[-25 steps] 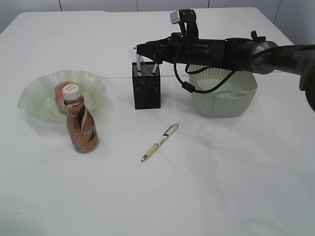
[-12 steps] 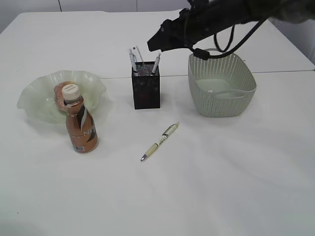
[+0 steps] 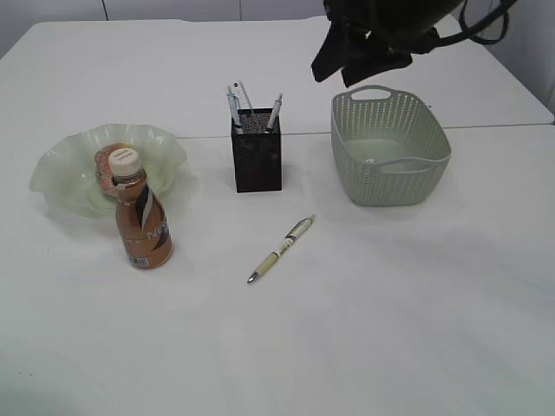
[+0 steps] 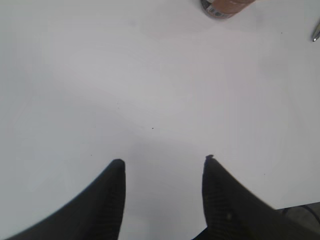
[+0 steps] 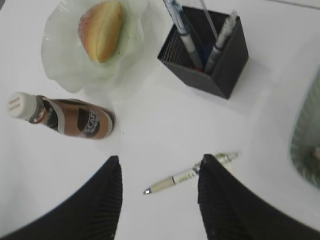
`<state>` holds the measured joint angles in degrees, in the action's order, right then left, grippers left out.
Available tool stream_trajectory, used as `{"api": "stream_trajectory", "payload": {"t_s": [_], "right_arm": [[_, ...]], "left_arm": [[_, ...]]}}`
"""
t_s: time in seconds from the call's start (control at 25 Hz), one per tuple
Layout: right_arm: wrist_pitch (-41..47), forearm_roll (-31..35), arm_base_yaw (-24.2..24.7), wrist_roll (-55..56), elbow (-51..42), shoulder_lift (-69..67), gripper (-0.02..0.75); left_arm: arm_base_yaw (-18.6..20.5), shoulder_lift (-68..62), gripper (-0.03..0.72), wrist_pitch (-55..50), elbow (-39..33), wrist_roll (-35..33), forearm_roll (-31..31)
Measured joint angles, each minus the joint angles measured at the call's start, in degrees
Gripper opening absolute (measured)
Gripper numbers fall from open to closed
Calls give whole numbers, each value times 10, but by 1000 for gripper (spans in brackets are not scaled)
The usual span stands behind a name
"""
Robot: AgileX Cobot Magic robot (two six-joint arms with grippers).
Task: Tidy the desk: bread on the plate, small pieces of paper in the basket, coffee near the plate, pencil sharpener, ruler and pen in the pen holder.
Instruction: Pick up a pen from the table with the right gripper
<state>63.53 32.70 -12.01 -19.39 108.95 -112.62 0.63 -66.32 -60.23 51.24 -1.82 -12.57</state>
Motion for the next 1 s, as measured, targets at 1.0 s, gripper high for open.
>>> {"api": "stream_trajectory", "payload": {"t_s": [1.0], "right_arm": [[-122,-258,-182,663,-124,-21,363]], "left_arm": [[0,0,370,45,0,0,-32]]}}
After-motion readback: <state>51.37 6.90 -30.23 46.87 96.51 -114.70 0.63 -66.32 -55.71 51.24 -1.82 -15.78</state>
